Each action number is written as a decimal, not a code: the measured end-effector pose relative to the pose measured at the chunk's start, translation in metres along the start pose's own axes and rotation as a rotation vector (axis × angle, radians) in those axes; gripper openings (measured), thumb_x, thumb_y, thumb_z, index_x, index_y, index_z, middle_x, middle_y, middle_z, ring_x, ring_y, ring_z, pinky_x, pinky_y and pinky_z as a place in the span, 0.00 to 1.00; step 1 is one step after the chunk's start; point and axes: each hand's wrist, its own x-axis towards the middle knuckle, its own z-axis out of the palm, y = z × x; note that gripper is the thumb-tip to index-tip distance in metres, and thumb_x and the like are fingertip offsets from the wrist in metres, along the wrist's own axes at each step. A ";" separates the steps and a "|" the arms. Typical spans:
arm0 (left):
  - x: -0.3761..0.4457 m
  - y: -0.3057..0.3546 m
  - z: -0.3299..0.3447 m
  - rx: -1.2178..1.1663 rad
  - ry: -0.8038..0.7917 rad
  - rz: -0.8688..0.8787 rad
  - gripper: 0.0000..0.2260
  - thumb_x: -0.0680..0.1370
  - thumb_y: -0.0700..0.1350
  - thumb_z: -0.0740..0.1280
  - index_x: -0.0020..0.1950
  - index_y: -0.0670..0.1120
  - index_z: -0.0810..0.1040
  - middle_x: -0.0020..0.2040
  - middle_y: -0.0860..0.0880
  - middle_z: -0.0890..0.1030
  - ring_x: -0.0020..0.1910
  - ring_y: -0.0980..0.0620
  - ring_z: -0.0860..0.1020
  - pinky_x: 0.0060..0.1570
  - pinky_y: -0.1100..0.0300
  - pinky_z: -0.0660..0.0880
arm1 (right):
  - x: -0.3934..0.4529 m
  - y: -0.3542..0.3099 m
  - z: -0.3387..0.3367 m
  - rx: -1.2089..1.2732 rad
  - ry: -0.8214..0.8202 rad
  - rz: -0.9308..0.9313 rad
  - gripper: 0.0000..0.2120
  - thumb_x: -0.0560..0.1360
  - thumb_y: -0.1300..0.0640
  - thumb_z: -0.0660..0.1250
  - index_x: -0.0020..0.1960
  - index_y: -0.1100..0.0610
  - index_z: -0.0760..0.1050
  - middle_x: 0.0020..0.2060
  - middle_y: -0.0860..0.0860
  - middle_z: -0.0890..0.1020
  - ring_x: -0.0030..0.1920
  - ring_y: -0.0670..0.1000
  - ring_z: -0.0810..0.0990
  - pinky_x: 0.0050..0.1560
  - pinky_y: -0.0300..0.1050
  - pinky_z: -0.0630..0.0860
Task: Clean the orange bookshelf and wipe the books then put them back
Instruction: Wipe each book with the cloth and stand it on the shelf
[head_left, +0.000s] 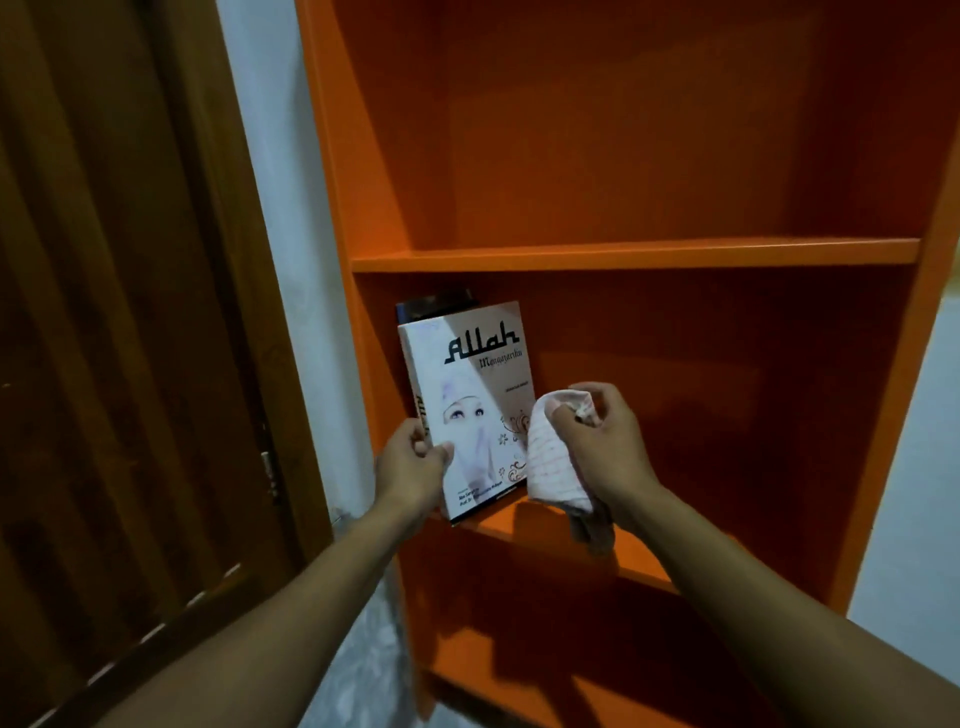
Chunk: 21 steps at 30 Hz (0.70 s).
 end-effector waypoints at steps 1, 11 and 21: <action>0.010 -0.002 0.012 0.020 0.017 -0.001 0.06 0.80 0.39 0.66 0.48 0.40 0.70 0.38 0.44 0.72 0.36 0.47 0.70 0.34 0.57 0.68 | 0.001 0.004 -0.003 -0.014 0.012 0.007 0.12 0.78 0.49 0.69 0.58 0.51 0.72 0.52 0.50 0.81 0.49 0.52 0.82 0.40 0.50 0.81; 0.077 -0.013 0.087 0.141 0.296 -0.124 0.09 0.79 0.35 0.62 0.58 0.39 0.74 0.52 0.42 0.74 0.46 0.44 0.76 0.44 0.53 0.75 | 0.004 0.030 -0.028 -0.063 0.009 -0.011 0.08 0.78 0.48 0.68 0.53 0.48 0.74 0.47 0.50 0.82 0.46 0.52 0.84 0.46 0.64 0.81; 0.080 -0.011 0.084 0.485 0.152 -0.095 0.23 0.77 0.50 0.71 0.64 0.39 0.68 0.60 0.38 0.76 0.58 0.37 0.77 0.54 0.46 0.77 | -0.004 0.033 -0.027 0.018 -0.051 0.022 0.05 0.77 0.53 0.69 0.52 0.48 0.75 0.47 0.49 0.83 0.47 0.53 0.84 0.47 0.61 0.80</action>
